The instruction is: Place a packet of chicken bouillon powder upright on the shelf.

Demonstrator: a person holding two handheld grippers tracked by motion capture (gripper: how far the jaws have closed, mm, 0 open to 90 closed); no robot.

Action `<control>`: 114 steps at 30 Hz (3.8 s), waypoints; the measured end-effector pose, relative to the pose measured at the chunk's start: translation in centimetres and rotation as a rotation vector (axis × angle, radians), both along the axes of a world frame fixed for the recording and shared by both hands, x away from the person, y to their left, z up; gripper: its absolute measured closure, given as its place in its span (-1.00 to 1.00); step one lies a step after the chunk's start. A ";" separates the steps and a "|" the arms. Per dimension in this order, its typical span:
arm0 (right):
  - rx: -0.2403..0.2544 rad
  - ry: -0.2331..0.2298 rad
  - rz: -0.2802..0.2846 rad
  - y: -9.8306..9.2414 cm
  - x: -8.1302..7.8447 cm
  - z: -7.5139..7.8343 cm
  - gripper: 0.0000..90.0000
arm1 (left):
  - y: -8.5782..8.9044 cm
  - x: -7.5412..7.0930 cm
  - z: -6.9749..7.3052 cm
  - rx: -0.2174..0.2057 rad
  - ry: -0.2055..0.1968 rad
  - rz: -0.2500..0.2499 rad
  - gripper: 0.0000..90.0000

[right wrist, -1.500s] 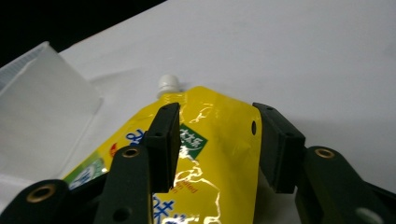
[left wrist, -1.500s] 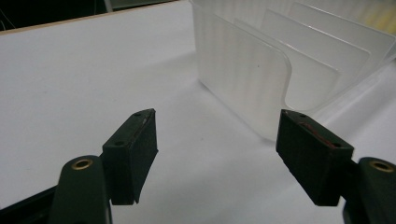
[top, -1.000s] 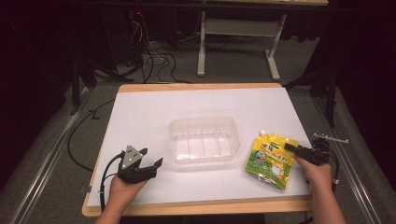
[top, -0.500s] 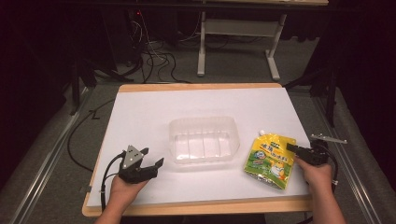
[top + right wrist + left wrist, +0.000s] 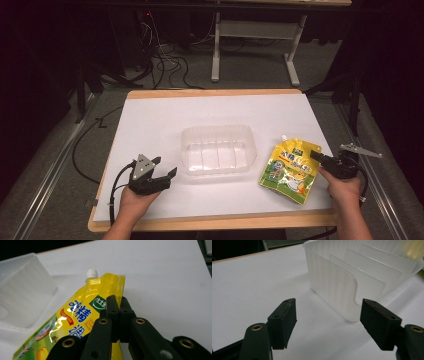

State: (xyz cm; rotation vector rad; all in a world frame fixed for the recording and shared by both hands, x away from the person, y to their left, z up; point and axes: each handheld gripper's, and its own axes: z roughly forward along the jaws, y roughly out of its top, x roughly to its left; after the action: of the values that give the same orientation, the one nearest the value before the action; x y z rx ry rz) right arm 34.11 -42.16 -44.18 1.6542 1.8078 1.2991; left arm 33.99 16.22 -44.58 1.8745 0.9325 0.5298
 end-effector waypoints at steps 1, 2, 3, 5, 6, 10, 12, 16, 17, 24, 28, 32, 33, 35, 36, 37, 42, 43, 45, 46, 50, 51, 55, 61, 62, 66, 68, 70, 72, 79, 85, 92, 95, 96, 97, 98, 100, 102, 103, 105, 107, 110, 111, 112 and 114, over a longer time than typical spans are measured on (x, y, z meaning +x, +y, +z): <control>0.007 -0.013 0.001 0.1 -0.2 0.3 1.00 | -0.1 0.1 0.0 -0.002 0.001 -0.002 -0.34; 0.014 -0.027 0.003 0.2 -0.4 0.6 1.00 | -0.2 0.1 0.0 -0.001 -0.001 -0.004 -0.34; 0.019 -0.041 0.003 0.3 -0.7 0.9 1.00 | -0.2 0.2 0.0 -0.004 -0.003 -0.006 -0.34; 0.022 -0.055 0.006 0.4 -0.9 1.2 1.00 | -0.4 0.3 0.0 -0.009 -0.001 -0.008 -0.34; 0.030 -0.071 0.009 0.6 -1.3 1.6 1.00 | -0.4 0.4 0.0 -0.012 -0.001 -0.009 -0.33; 0.038 -0.133 0.030 1.2 -2.6 3.2 1.00 | -0.7 0.6 0.0 -0.022 -0.001 -0.015 -0.33; 0.030 -0.179 0.054 2.1 -3.5 4.4 1.00 | -1.0 0.8 0.1 -0.026 -0.001 -0.023 -0.33; 0.005 -0.231 0.079 3.3 -4.3 5.8 1.00 | -1.1 0.8 0.2 -0.026 -0.004 -0.028 -0.33; 0.001 -0.271 0.088 4.1 -4.6 6.8 1.00 | -1.1 0.8 0.2 -0.029 -0.009 -0.025 -0.33; -0.077 -0.364 0.086 6.1 -4.7 8.9 1.00 | 0.1 0.0 0.4 -0.023 -0.019 -0.007 -0.33; -0.123 -0.426 0.016 6.2 -3.9 9.7 1.00 | 1.2 -0.7 0.4 -0.033 -0.016 0.017 -0.32; -0.189 -0.440 -0.045 5.6 -2.8 9.2 1.00 | 2.3 -1.3 0.4 -0.040 -0.011 0.037 -0.24; -0.192 -0.431 -0.059 5.4 -2.6 8.8 1.00 | 2.4 -1.3 0.4 -0.044 -0.009 0.042 -0.21; -0.170 -0.429 -0.069 4.9 -2.7 8.0 1.00 | 2.5 -1.2 0.4 -0.052 -0.004 0.052 -0.14; -0.172 -0.431 -0.075 4.7 -2.9 8.0 1.00 | 2.5 -1.2 0.4 -0.057 -0.008 0.056 -0.08; -0.172 -0.424 -0.074 4.6 -3.1 8.0 1.00 | 2.4 -1.0 0.5 -0.060 -0.014 0.061 -0.02; -0.169 -0.403 -0.064 4.3 -5.1 7.6 0.98 | 1.3 0.3 0.5 -0.070 -0.009 0.089 0.33; -0.175 -0.400 -0.065 4.3 -5.4 7.5 0.98 | 0.8 0.8 0.4 -0.058 -0.004 0.106 0.40; -0.183 -0.391 -0.078 4.3 -6.2 7.1 0.96 | 0.1 1.6 0.1 -0.055 0.005 0.122 0.61; -0.180 -0.388 -0.082 4.2 -6.4 7.0 0.95 | -0.4 2.2 -0.1 -0.046 0.010 0.138 0.72; -0.178 -0.360 -0.098 3.8 -7.1 6.4 0.84 | -2.5 4.6 -1.0 0.002 0.041 0.180 1.00; -0.174 -0.353 -0.095 3.8 -7.1 6.2 0.76 | -2.8 4.9 -1.1 0.008 0.048 0.181 1.00; -0.170 -0.311 -0.089 3.8 -6.8 5.7 0.43 | -4.8 5.5 -2.0 0.037 0.072 0.175 1.00; -0.134 -0.253 -0.039 3.6 -5.8 4.5 0.37 | -6.3 5.6 -2.1 0.045 0.078 0.178 1.00; -0.130 -0.240 -0.028 3.6 -5.5 4.3 0.38 | -6.5 5.7 -2.1 0.045 0.076 0.178 1.00; -0.138 -0.219 -0.030 3.5 -5.1 3.8 0.49 | -7.3 5.9 -2.0 0.050 0.079 0.164 1.00; -0.132 -0.222 -0.030 3.4 -4.9 3.8 0.61 | -7.9 5.9 -1.9 0.052 0.079 0.158 1.00; -0.125 -0.227 -0.020 3.5 -4.7 3.8 0.68 | -8.5 5.9 -1.9 0.045 0.079 0.151 1.00; -0.127 -0.229 -0.014 3.7 -4.5 3.8 0.76 | -9.1 5.9 -1.9 0.042 0.079 0.145 1.00; -0.136 -0.229 -0.014 3.7 -4.4 3.6 0.95 | -11.2 5.5 -2.0 0.037 0.081 0.100 1.00; -0.124 -0.224 -0.027 3.6 -4.4 3.7 1.00 | -13.0 5.3 -2.0 0.033 0.072 0.066 0.99; -0.127 -0.243 -0.077 2.8 -5.1 4.3 1.00 | -14.4 5.1 -1.8 0.033 0.072 0.040 0.99; -0.121 -0.253 -0.091 2.6 -5.3 4.6 1.00 | -14.8 5.2 -1.8 0.029 0.072 0.041 0.98; -0.116 -0.259 -0.095 2.5 -5.4 4.7 1.00 | -14.9 5.2 -1.8 0.027 0.077 0.044 0.98; -0.117 -0.264 -0.098 2.4 -5.5 4.8 1.00 | -15.0 5.3 -1.8 0.023 0.077 0.046 0.98; -0.109 -0.272 -0.108 2.3 -5.7 5.0 1.00 | -15.1 5.5 -1.8 0.023 0.078 0.048 0.97; -0.105 -0.278 -0.113 2.2 -5.8 5.2 1.00 | -15.3 5.7 -1.7 0.020 0.084 0.055 0.97; -0.100 -0.289 -0.122 2.1 -6.0 5.5 1.00 | -15.3 5.8 -1.6 0.020 0.086 0.055 0.95; -0.097 -0.294 -0.128 2.1 -6.1 5.6 1.00 | -15.3 5.9 -1.6 0.018 0.084 0.058 0.95; -0.095 -0.307 -0.138 2.0 -6.4 5.9 1.00 | -15.2 6.1 -1.5 0.023 0.085 0.059 0.94; -0.091 -0.322 -0.146 1.9 -6.7 6.2 1.00 | -15.0 6.1 -1.4 0.024 0.082 0.058 0.87; -0.084 -0.333 -0.152 1.7 -6.8 6.5 1.00 | -14.2 5.9 -1.1 0.032 0.059 0.051 0.82; -0.081 -0.336 -0.155 1.7 -6.9 6.7 1.00 | -13.8 5.8 -0.9 0.032 0.056 0.051 0.76; -0.076 -0.336 -0.157 1.7 -6.9 6.8 1.00 | -13.3 5.8 -0.7 0.030 0.051 0.052 0.72; -0.075 -0.340 -0.162 1.8 -7.0 7.0 1.00 | -11.7 5.3 -0.2 0.021 0.036 0.053 0.61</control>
State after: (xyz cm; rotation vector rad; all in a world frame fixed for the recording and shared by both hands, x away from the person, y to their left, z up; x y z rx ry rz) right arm 27.08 -40.38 -37.17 1.4071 1.4734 1.3298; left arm 39.24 4.54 -44.78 1.8875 1.0059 0.5414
